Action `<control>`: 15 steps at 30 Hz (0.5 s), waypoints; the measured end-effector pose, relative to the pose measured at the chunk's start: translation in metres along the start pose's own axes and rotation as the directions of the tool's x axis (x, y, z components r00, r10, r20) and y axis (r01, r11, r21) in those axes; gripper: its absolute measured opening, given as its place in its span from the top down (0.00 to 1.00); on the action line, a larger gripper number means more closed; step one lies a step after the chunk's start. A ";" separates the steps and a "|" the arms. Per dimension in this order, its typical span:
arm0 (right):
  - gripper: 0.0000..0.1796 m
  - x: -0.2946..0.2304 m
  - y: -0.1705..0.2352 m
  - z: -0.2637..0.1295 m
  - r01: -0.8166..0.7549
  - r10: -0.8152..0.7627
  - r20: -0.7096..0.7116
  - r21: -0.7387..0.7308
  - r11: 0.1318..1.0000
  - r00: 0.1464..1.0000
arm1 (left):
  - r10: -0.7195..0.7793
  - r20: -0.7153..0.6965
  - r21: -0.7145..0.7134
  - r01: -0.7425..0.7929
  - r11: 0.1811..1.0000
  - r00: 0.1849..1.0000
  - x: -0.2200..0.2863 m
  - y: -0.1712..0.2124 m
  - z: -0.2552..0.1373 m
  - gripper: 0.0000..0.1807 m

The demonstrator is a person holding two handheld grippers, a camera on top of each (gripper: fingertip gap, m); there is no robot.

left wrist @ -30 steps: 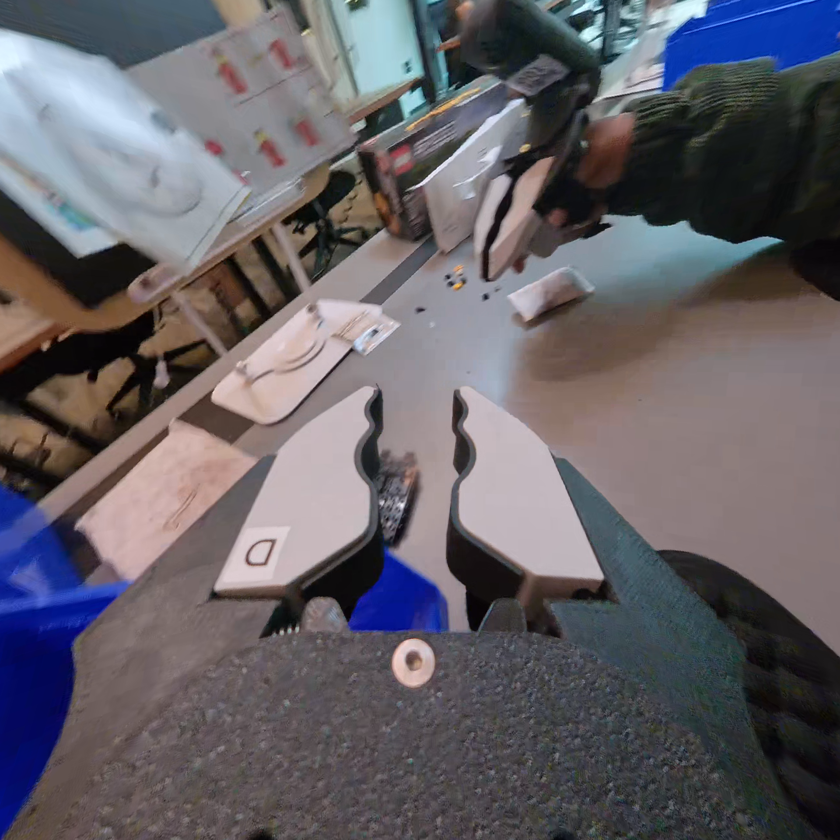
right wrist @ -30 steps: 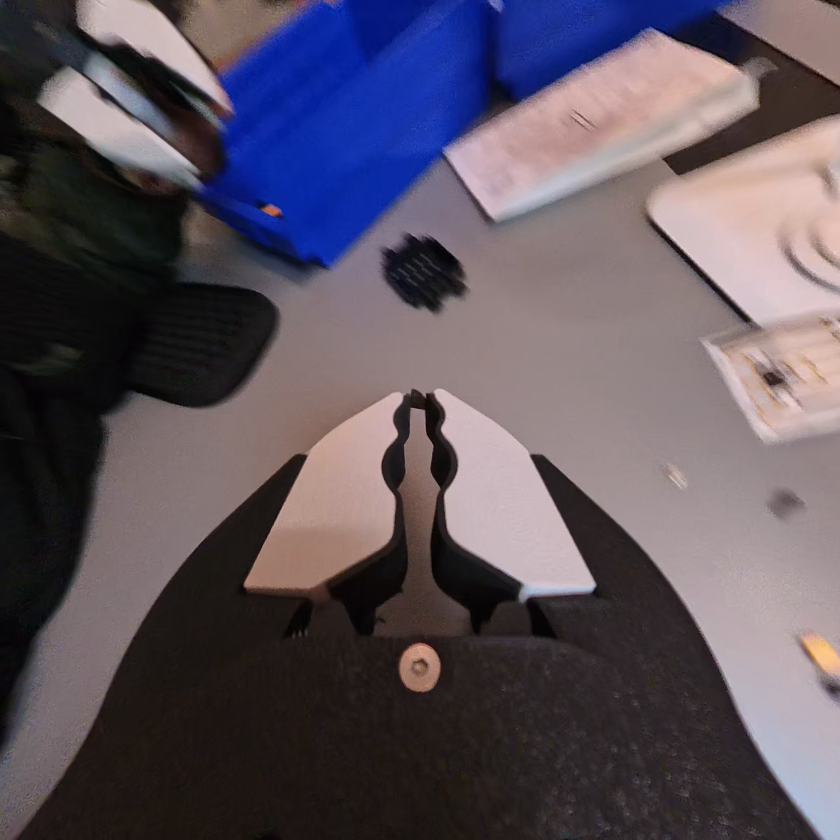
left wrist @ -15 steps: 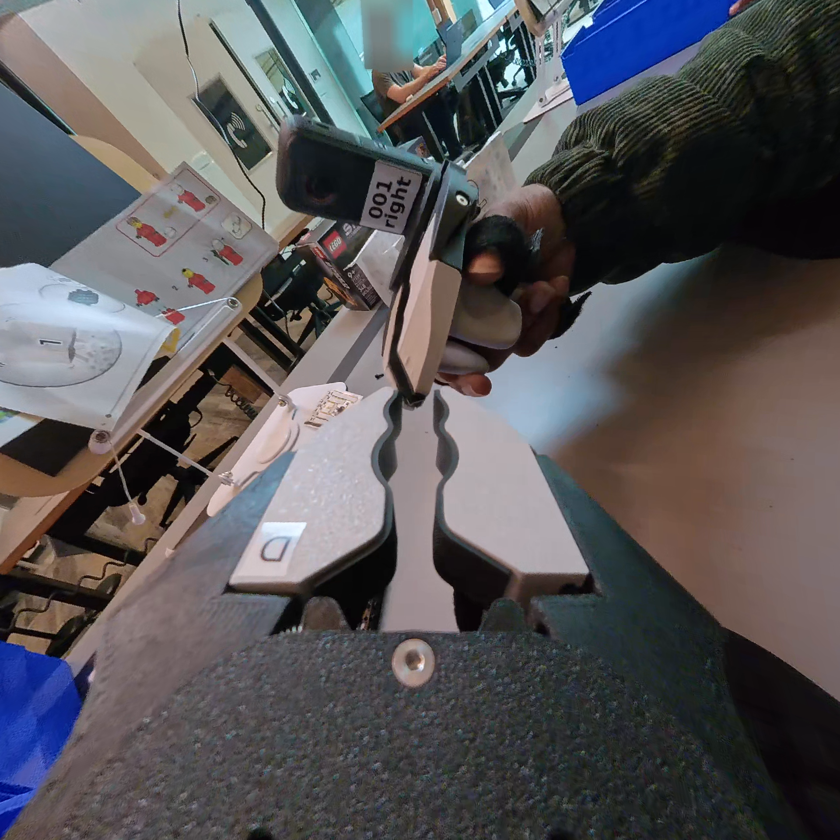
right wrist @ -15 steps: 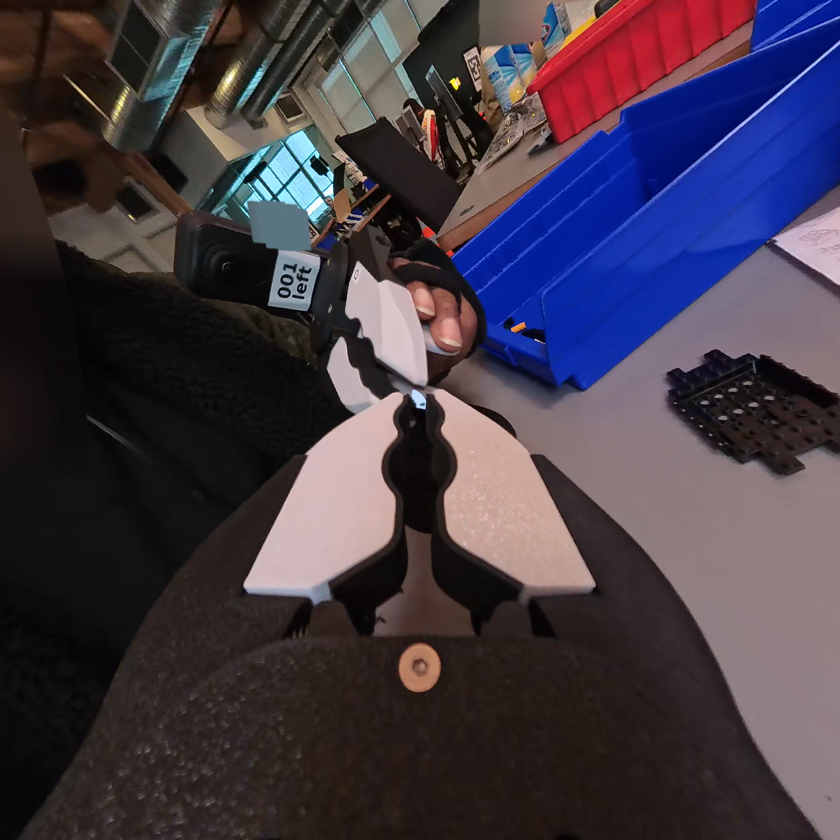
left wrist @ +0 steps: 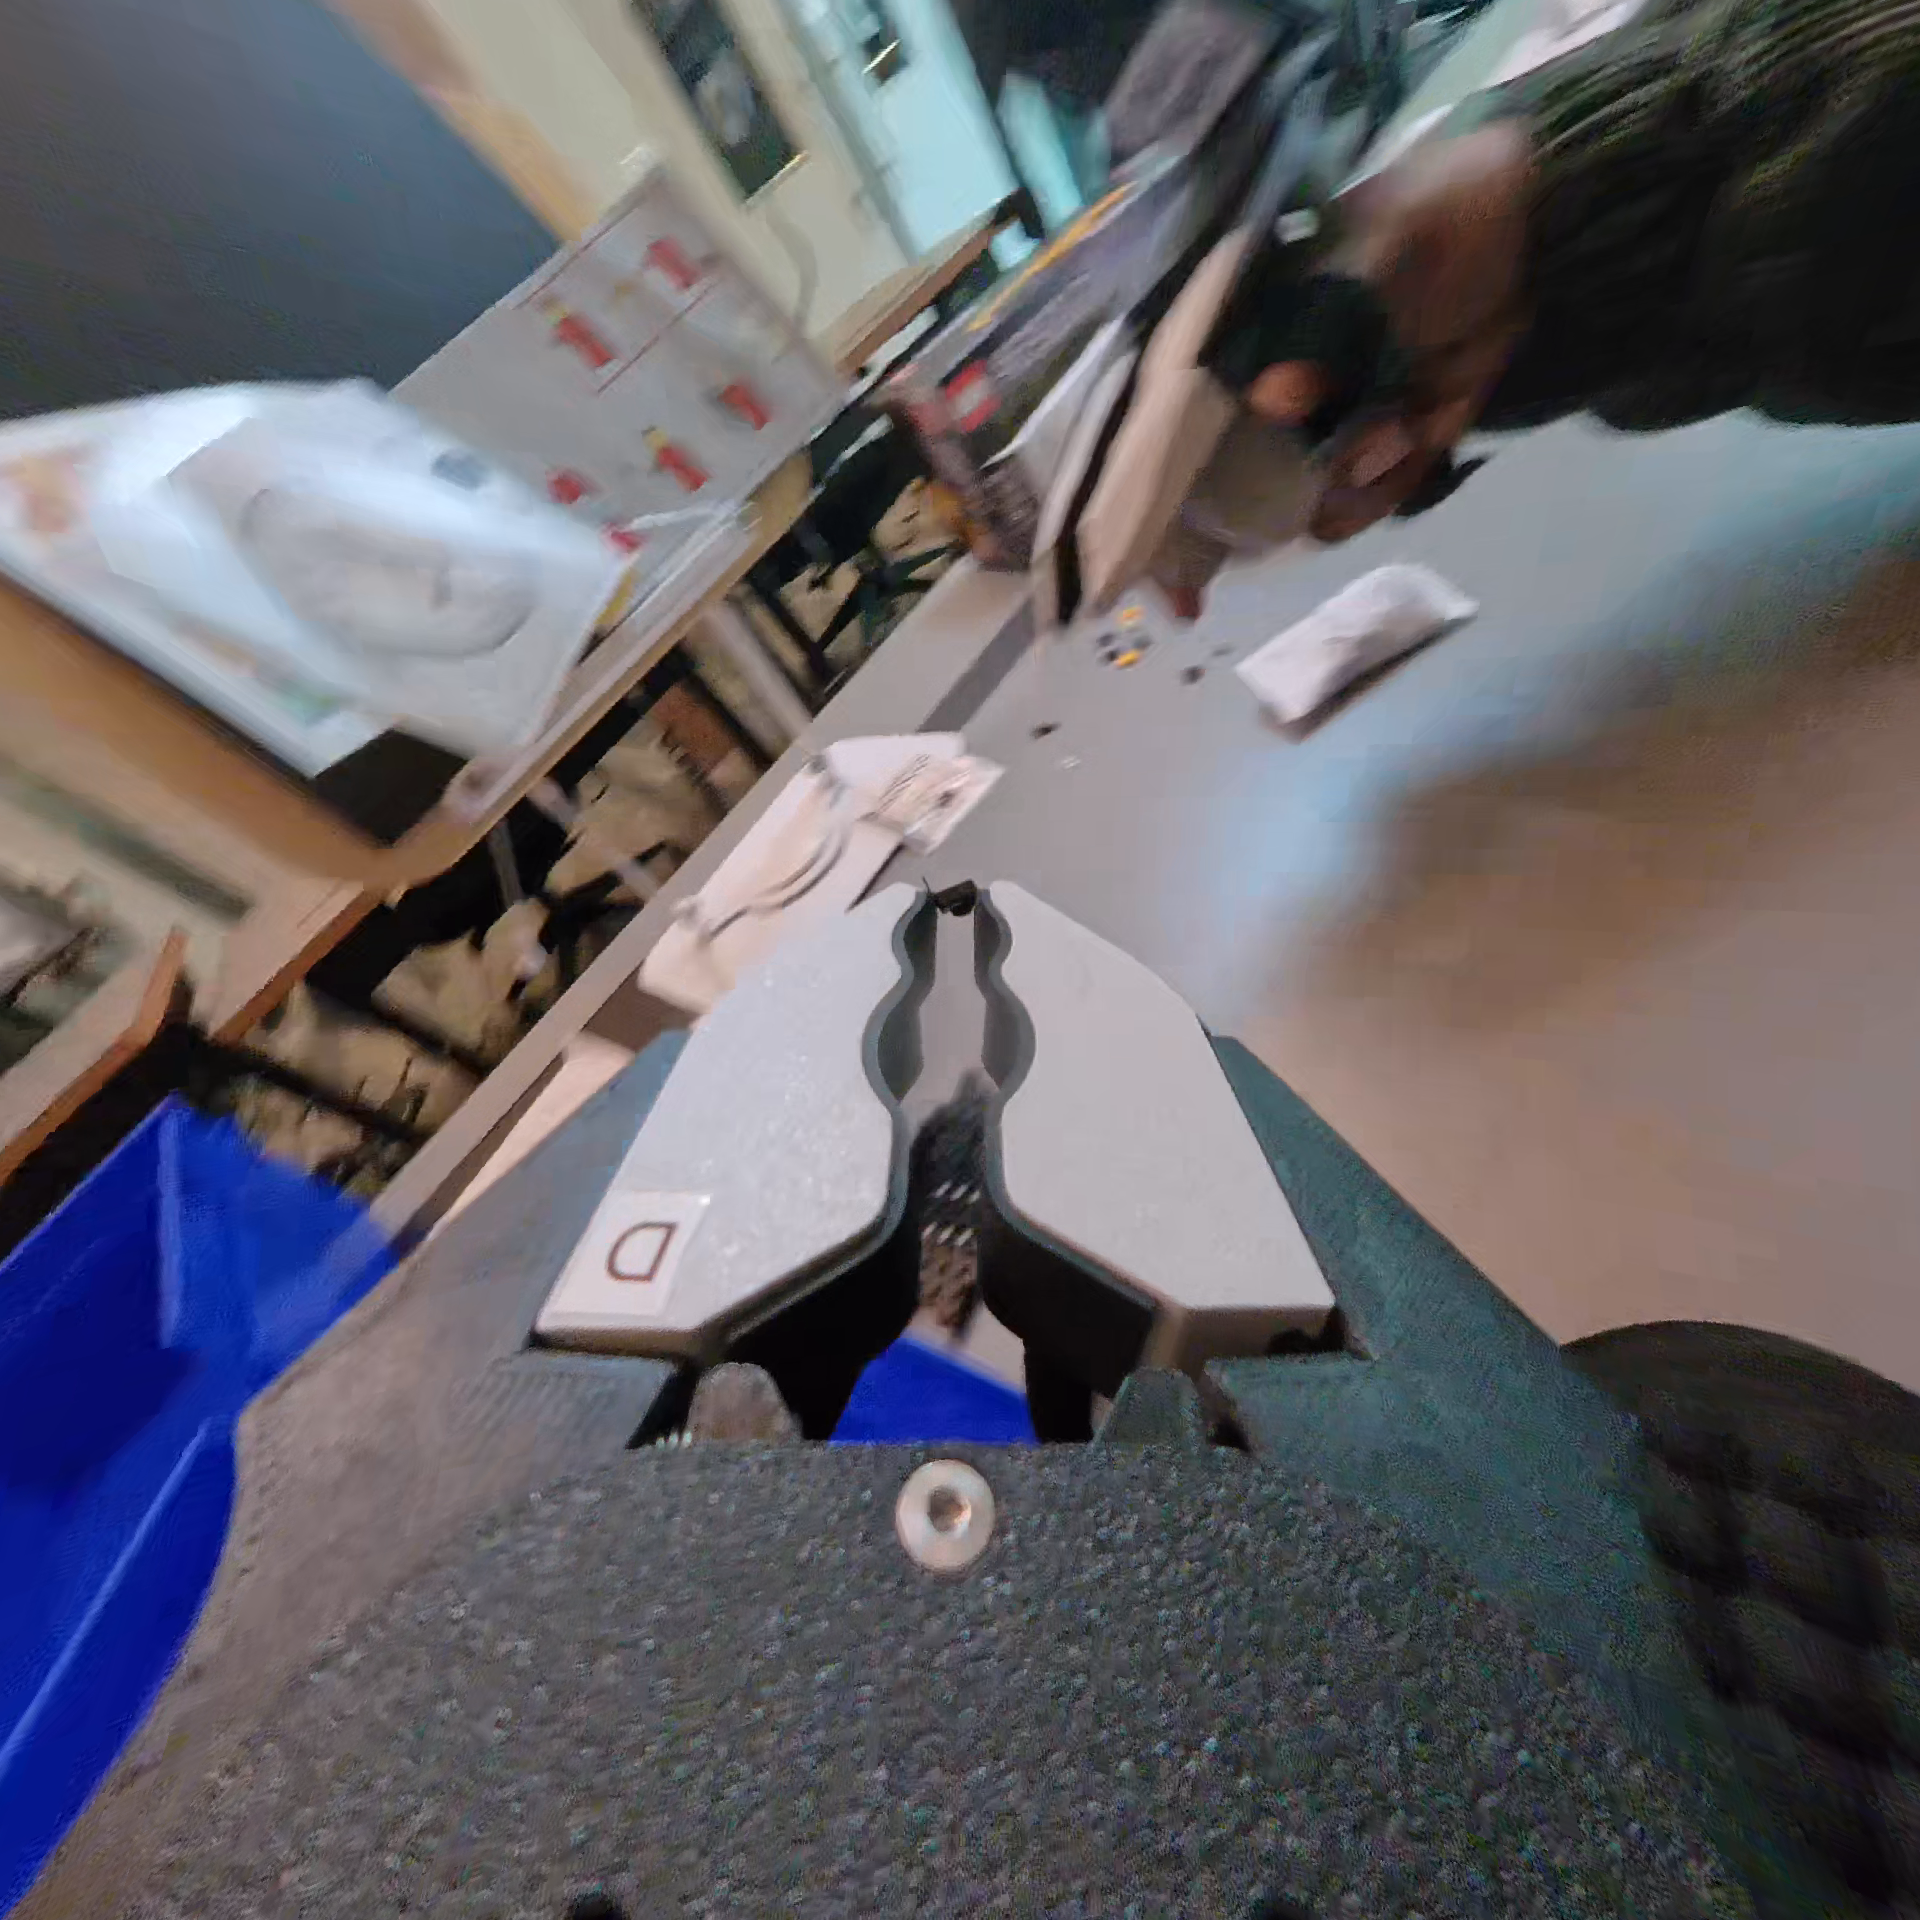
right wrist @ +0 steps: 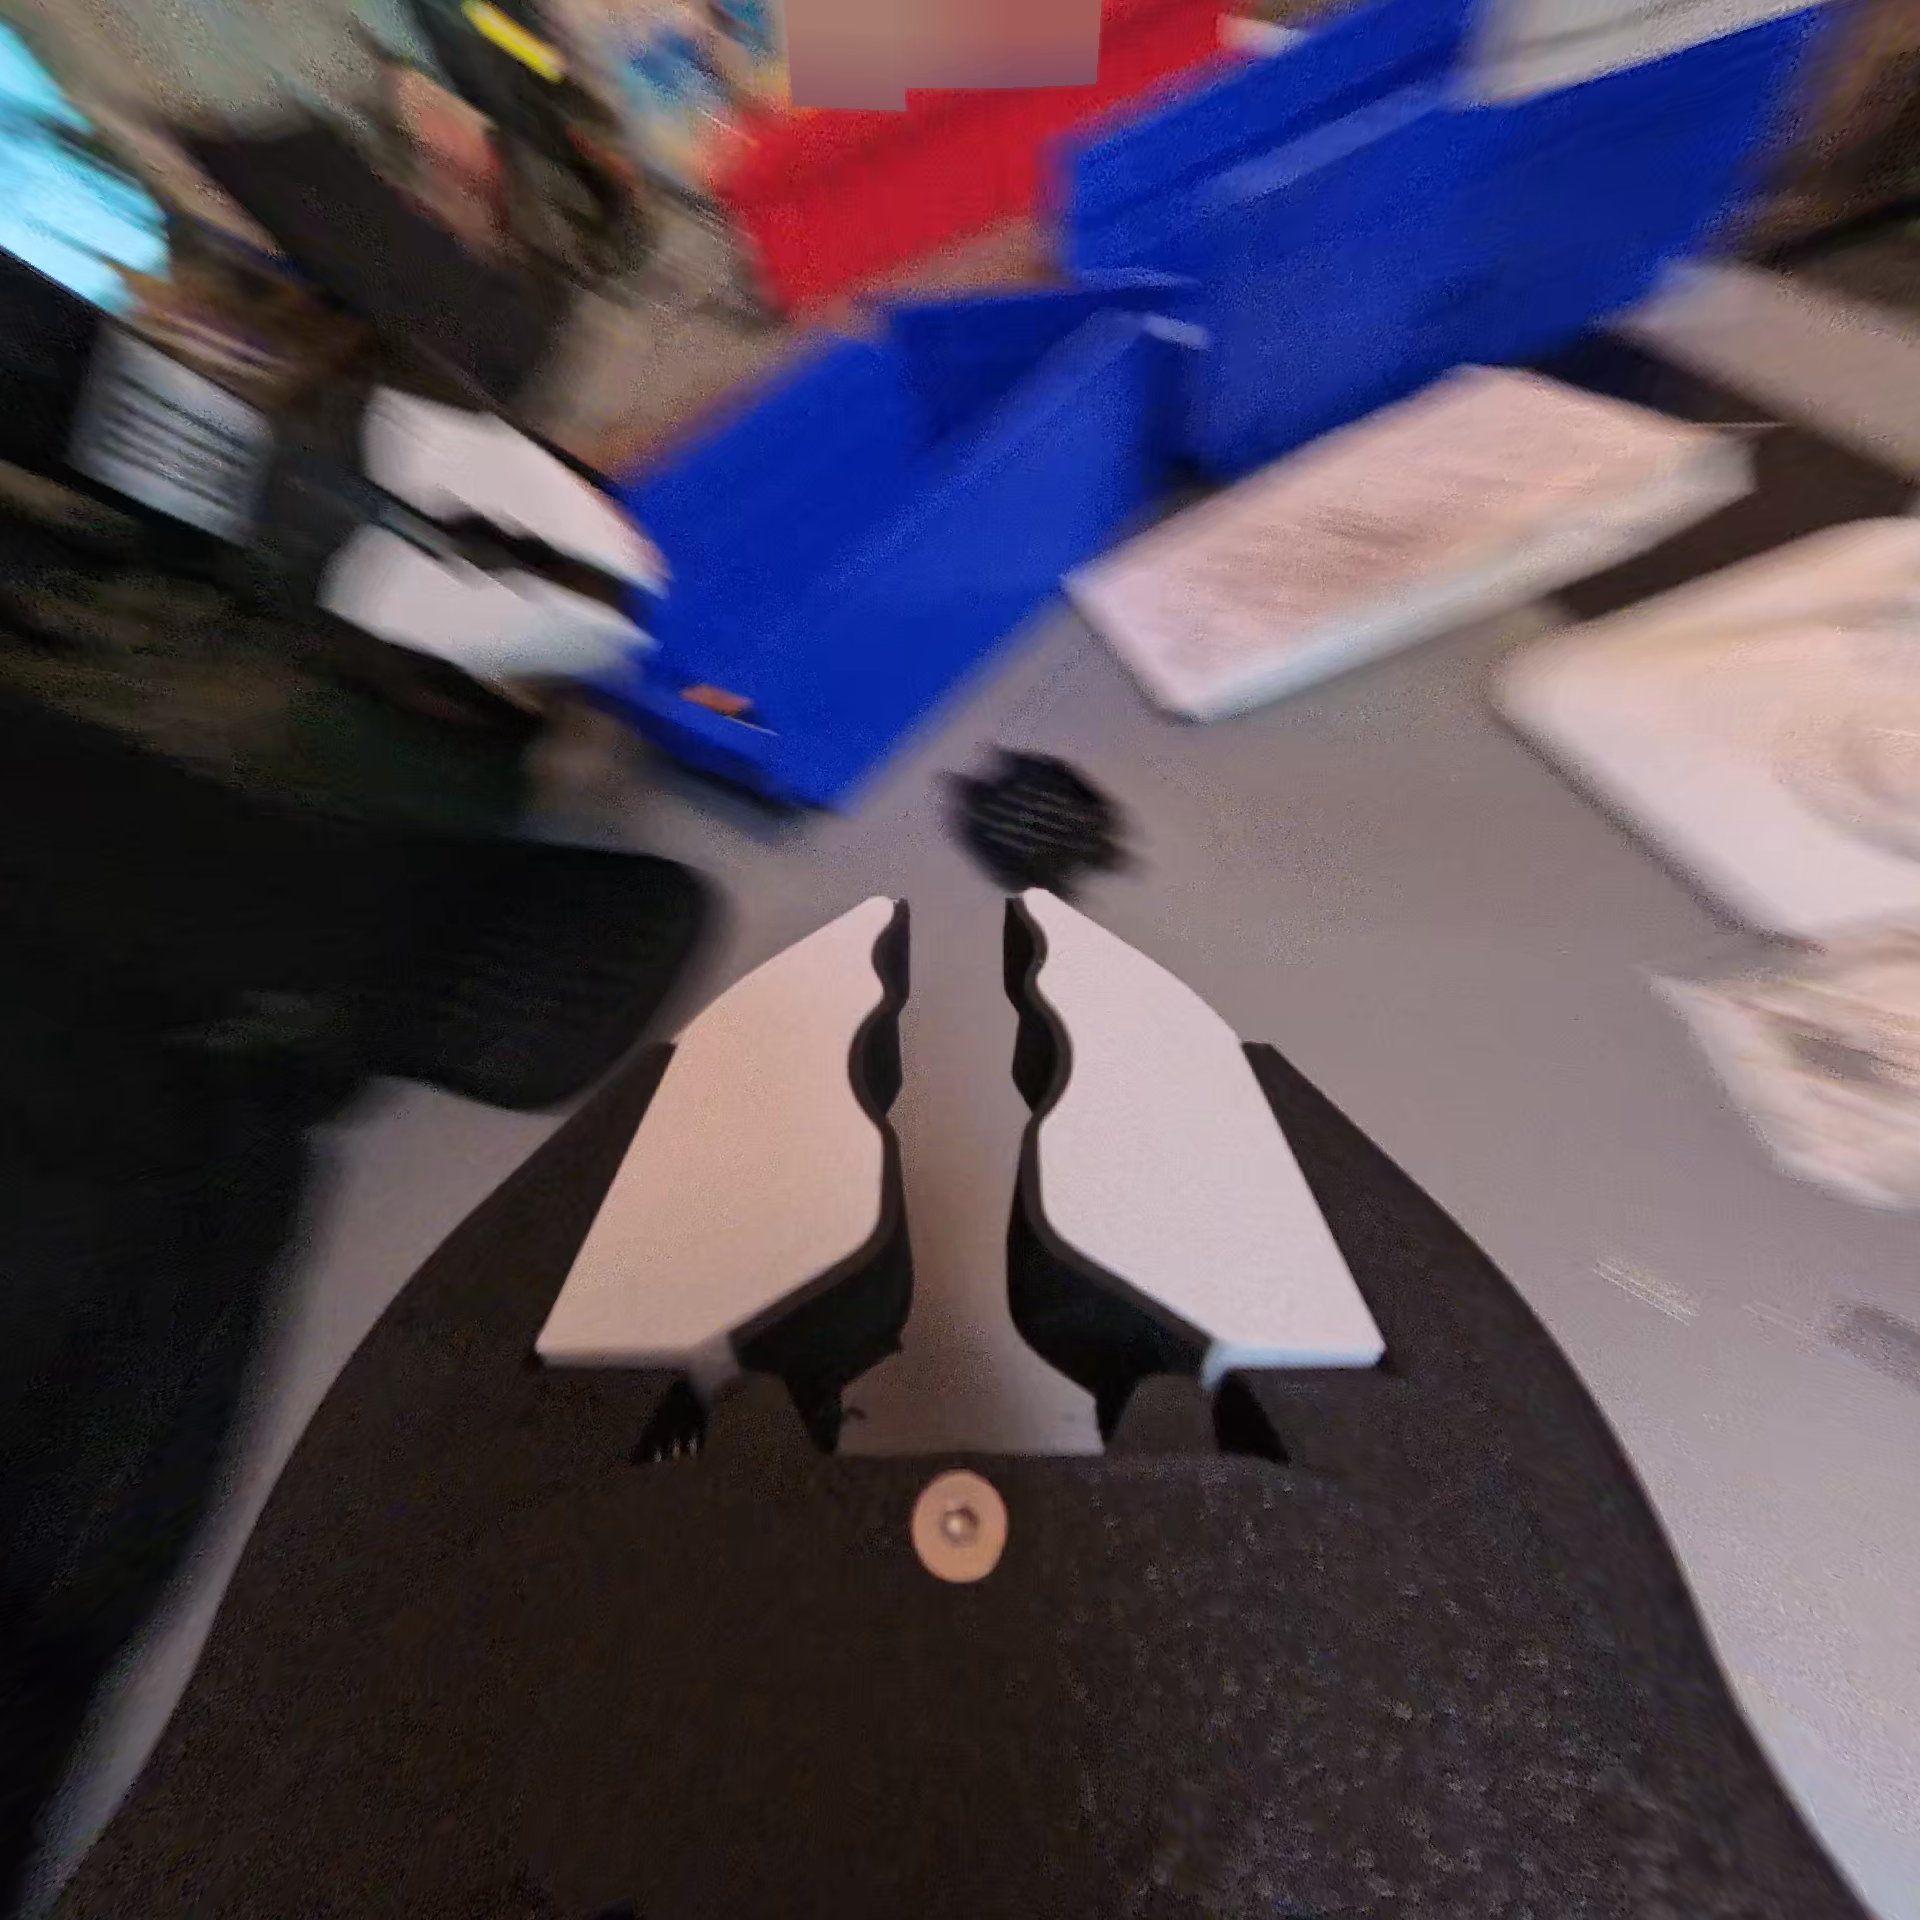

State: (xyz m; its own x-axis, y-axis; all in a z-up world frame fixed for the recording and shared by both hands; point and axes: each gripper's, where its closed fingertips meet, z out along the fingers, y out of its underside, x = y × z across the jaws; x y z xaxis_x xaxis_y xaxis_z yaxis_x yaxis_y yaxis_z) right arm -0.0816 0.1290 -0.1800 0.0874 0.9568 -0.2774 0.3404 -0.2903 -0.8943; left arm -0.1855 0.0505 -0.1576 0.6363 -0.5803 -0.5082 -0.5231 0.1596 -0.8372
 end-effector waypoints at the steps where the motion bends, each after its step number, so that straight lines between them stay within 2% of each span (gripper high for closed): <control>1: 0.91 0.031 0.009 -0.018 0.058 -0.070 -0.160 -0.078 0.995 0.985 | -0.046 0.043 -0.033 0.047 0.998 0.998 -0.017 0.008 -0.006 0.97; 3: 0.90 0.089 0.039 -0.059 0.063 -0.172 -0.406 -0.269 0.961 0.898 | -0.180 0.098 -0.119 0.191 0.974 0.979 -0.047 0.033 -0.017 0.96; 5: 0.90 0.126 0.076 -0.093 -0.032 -0.188 -0.521 -0.383 0.923 0.833 | -0.310 0.146 -0.179 0.333 0.926 0.939 -0.067 0.059 -0.029 0.97; 7: 0.88 0.138 0.110 -0.106 -0.159 -0.095 -0.535 -0.409 0.898 0.840 | -0.423 0.189 -0.247 0.460 0.853 0.886 -0.077 0.086 -0.039 0.96; 10: 0.88 0.141 0.133 -0.105 -0.200 -0.043 -0.502 -0.421 0.885 0.864 | -0.487 0.237 -0.327 0.541 0.775 0.840 -0.081 0.115 -0.047 0.95; 12: 0.88 0.140 0.135 -0.098 -0.183 -0.047 -0.473 -0.428 0.885 0.880 | -0.495 0.251 -0.360 0.555 0.750 0.832 -0.080 0.125 -0.047 0.93; 15: 0.89 0.140 0.139 -0.090 -0.183 -0.052 -0.466 -0.444 0.877 0.883 | -0.478 0.243 -0.376 0.536 0.756 0.844 -0.077 0.127 -0.043 0.89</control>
State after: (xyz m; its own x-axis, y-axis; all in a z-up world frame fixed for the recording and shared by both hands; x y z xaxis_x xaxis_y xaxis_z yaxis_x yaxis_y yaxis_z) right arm 0.0623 0.2237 -0.3111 0.4963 0.8675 -0.0351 0.6985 -0.4229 -0.5773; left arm -0.3258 0.0812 -0.2160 0.9250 -0.3720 -0.0778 -0.2671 -0.4907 -0.8294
